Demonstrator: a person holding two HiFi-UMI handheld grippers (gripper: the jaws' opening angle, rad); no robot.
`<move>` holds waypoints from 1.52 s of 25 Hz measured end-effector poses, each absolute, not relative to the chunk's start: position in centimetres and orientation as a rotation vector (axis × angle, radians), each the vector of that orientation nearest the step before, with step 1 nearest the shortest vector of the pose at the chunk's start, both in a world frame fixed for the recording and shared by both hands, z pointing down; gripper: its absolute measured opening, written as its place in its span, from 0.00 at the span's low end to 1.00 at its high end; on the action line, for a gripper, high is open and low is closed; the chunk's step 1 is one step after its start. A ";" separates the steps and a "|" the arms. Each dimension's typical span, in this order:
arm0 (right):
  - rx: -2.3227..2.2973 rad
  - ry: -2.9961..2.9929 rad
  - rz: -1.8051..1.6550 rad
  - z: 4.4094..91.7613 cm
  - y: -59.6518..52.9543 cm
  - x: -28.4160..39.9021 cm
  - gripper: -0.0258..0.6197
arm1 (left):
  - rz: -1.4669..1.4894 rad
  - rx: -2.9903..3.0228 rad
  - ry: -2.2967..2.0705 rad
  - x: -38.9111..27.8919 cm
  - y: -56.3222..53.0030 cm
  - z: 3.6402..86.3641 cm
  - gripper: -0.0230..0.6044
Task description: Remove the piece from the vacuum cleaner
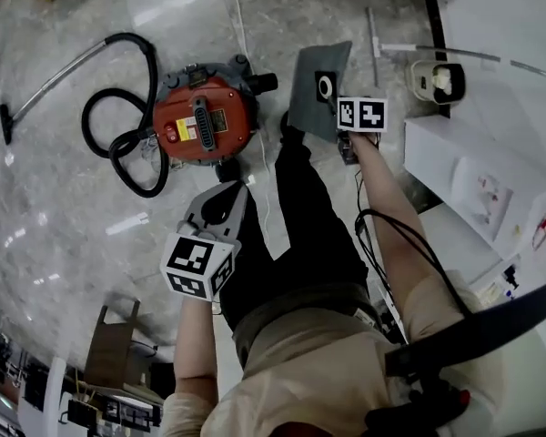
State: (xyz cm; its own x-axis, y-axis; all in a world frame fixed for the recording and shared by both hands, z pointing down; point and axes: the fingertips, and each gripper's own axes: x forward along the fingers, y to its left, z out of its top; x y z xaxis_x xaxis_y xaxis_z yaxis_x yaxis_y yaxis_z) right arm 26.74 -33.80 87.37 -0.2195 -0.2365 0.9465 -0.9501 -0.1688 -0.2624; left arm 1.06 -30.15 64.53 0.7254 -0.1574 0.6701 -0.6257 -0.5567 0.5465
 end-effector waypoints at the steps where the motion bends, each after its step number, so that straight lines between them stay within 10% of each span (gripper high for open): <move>1: 1.416 -1.462 1.445 86.2 -33.8 26.7 0.08 | 0.718 2.117 -0.598 1.0 -30.4 63.5 0.04; 38: 1.771 -1.857 1.414 53.9 -33.8 24.4 0.08 | 0.571 2.639 -0.813 -5.4 -33.9 34.7 0.04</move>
